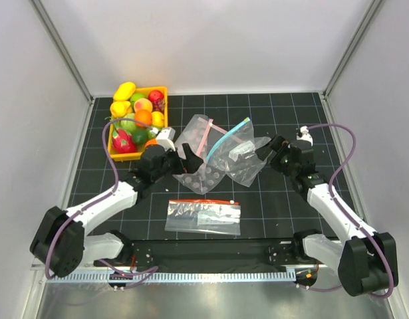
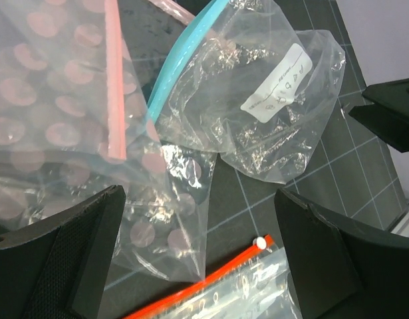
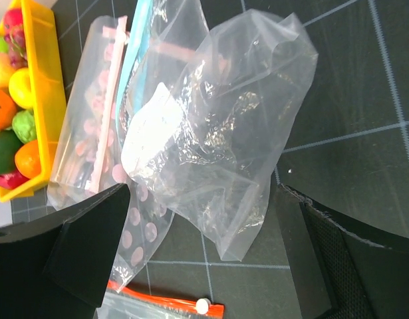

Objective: Place the food in the zip-top bag and seal the zipper
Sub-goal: Pick up the zipper food storage bag at the center of the board.

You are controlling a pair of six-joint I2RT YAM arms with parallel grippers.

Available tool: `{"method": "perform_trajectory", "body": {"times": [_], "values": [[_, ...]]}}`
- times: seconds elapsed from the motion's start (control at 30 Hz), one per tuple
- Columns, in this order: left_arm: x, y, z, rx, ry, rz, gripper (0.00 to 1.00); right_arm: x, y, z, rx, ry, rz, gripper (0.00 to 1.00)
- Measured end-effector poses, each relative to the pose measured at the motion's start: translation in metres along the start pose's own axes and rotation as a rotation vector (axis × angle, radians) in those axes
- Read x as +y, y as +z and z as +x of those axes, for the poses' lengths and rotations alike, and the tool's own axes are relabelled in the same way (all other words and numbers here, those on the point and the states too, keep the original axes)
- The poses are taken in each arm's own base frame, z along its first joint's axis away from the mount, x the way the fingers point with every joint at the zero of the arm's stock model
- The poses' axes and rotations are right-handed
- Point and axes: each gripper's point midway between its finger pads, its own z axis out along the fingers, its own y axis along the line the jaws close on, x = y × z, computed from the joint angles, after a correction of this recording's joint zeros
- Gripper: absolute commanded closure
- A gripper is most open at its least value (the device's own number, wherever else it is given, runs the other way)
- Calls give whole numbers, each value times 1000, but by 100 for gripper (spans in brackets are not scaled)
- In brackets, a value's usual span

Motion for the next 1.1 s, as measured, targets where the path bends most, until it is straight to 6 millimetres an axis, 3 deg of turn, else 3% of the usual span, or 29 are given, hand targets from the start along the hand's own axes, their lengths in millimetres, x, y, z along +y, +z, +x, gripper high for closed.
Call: {"method": "perform_trajectory", "body": {"times": [0.2, 0.3, 0.43, 0.53, 0.57, 0.7, 0.93, 1.1], "values": [[-8, 47, -4, 60, 29, -5, 0, -8, 19, 17, 59, -8, 29, 7], [-6, 72, -2, 88, 33, -16, 0, -17, 28, 26, 90, -8, 57, 20], [2, 96, 17, 158, 40, -23, 2, -22, 33, 32, 110, -11, 74, 37], [10, 108, 32, 208, 48, -32, 2, -23, 34, 32, 110, -19, 75, 65], [12, 111, 36, 220, 49, -34, 3, -23, 34, 31, 107, -22, 77, 79], [15, 117, 48, 258, 45, -26, 5, -28, 36, 26, 85, -30, 109, 97], [16, 125, 51, 269, 63, -17, 6, -48, 45, 27, 92, -36, 219, 99], [6, 142, 34, 235, 91, 9, 12, -56, 44, 27, 85, -40, 262, 99]]}}
